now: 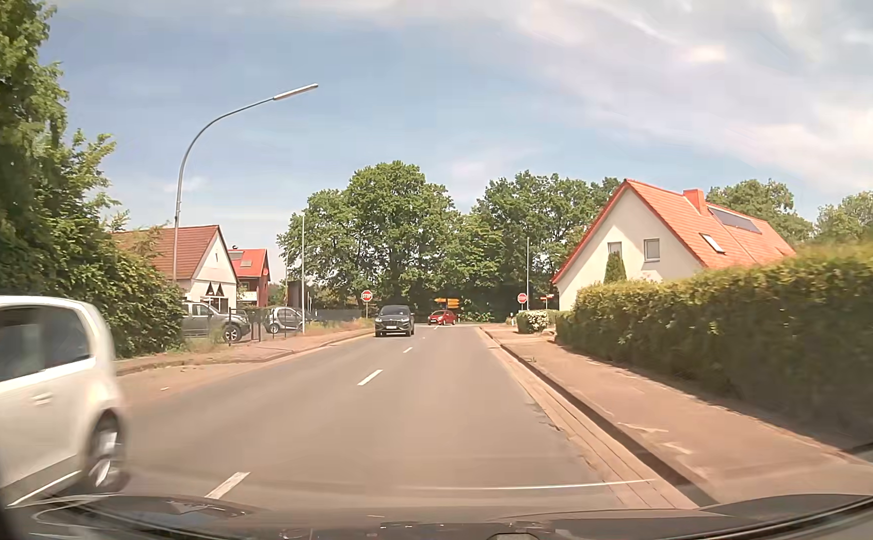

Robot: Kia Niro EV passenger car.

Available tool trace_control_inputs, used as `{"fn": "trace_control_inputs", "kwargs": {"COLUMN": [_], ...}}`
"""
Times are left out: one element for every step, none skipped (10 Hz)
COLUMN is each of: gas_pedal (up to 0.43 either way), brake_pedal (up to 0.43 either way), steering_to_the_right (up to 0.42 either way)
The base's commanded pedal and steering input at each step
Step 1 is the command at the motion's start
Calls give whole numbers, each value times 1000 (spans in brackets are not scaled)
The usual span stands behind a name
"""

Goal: Follow the waypoints while adhering to traffic rules and regulations

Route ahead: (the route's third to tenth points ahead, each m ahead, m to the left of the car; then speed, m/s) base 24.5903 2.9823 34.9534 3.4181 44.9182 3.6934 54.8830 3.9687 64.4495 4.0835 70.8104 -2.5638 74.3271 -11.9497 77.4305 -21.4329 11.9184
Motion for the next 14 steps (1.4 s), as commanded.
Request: {"fn": "trace_control_inputs", "kwargs": {"gas_pedal": [0,0,0,0,0,0,0,0,0,0,0,0,0,0], "brake_pedal": [0,0,0,0,0,0,0,0,0,0,0,0,0,0], "steering_to_the_right": [-13,-15,-16,-16,-14,-12,-8,-3,-2,-1,-1,-1,0,0]}}
